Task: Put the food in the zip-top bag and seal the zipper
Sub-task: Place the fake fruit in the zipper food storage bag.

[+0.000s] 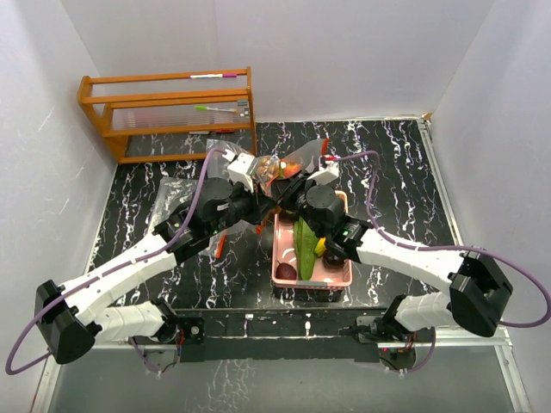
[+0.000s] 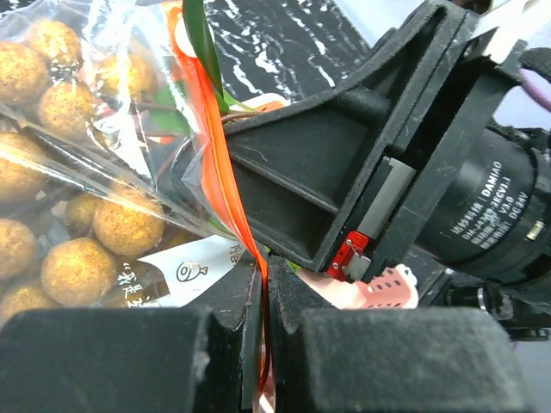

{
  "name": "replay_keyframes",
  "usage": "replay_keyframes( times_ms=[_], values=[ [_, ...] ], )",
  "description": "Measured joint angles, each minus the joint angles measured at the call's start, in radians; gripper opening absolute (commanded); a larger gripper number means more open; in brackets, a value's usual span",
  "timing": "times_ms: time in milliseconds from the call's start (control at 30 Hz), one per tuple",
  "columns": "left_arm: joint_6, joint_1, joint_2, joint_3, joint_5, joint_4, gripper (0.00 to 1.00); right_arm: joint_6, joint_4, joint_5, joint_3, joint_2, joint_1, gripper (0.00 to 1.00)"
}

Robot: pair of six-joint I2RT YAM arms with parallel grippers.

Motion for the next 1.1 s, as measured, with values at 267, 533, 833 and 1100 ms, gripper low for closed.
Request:
replay_keyframes(
  times_ms=[267, 533, 833, 1100],
  values=[
    [0.037, -0.002, 0.011, 0.051, -0.105, -0.099, 0.0, -0.027, -0.002, -0.008, 0.018, 0.002, 0.026, 0.5],
    [0.002, -0.006, -0.011, 0.051, -0.255, -0.094, 0.0, -0.121, -0.198, -0.072, 0.072, -0.146, 0.065, 0.66],
    [-0.007, -0.008, -0.054, 0.058, -0.314, -0.075, 0.0, -0.206, -0.484, 0.007, 0.089, -0.334, 0.079, 0.68],
    [-0.016, -0.009, -0.14, 0.037, -0.275, 0.0, 0.0, -0.247, -0.572, 0.074, 0.062, -0.42, 0.066, 0.52]
  ],
)
